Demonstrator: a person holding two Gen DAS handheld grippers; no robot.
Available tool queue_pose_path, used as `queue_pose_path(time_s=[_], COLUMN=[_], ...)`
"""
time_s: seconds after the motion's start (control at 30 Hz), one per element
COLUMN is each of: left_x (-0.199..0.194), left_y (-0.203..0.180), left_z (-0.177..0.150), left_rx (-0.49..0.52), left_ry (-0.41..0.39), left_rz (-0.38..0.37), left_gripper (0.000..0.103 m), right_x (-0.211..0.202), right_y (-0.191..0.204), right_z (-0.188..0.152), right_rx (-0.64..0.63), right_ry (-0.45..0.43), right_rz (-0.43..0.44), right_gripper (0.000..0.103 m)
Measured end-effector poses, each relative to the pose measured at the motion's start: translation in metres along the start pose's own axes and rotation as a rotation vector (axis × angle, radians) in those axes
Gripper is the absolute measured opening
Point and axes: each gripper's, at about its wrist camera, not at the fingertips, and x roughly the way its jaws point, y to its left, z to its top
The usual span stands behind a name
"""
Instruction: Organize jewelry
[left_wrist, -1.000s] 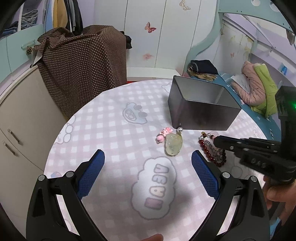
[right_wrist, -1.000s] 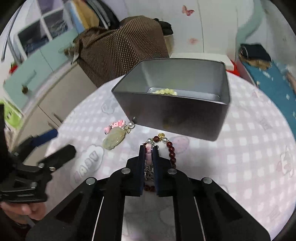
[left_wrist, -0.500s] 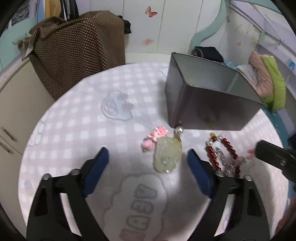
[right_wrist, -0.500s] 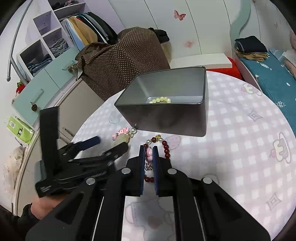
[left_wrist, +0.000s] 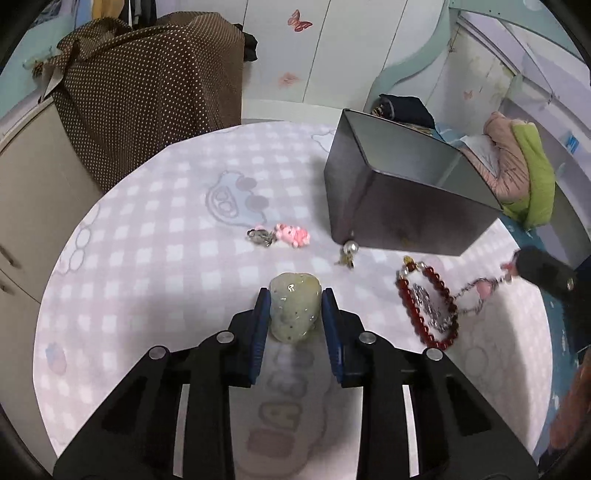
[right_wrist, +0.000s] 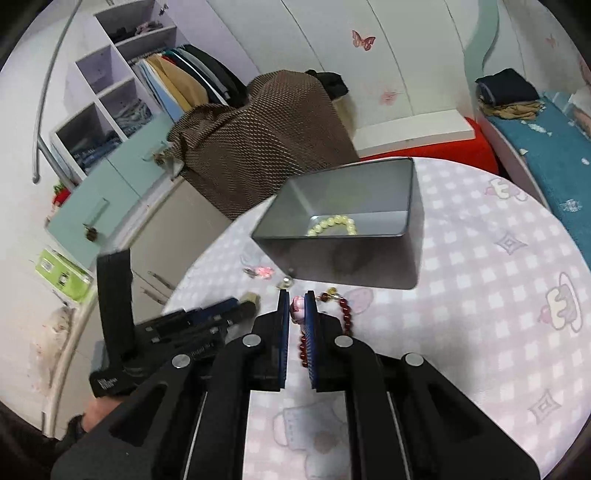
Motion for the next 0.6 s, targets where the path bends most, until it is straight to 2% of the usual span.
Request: queue_pose_path(time_s=[0.17,0.33,0.4,0.5,0.6], left_x=[-0.015,-0.040,-0.047,-0.049,-0.050], left_y=[0.002,-0.002,-0.005,-0.008,-0.011], left_z=[-0.006,-0.004,-0.001,0.000,-0.004], left_rx=[0.005,0.023,0.030,0.033,0.038], left_ry=[-0.015,-0.062,-0.080,-0.082,-0.078], left_rz=[-0.012,-0.029,-0.031,-0.036,-0.045], left_gripper=[0.028,0.028,0.028,0.028,0.028], right_x=[-0.003,-0.013,-0.012,0.012,0.040], right_y=[-0.003,0.004,0.010,0.021,0.015], right_z=[0.004,0.011,0.013,0.007,-0.009], right_rx=[0.038,0.016,-0.018,-0.149,-0.169], right_ry=[-0.008,-0.033,-0.031,0.055,0.168], right_rz=[0.053,0.063,0.036,-0.103,-0.108], right_gripper=[0.007,0.007,0.007,0.007,0.007])
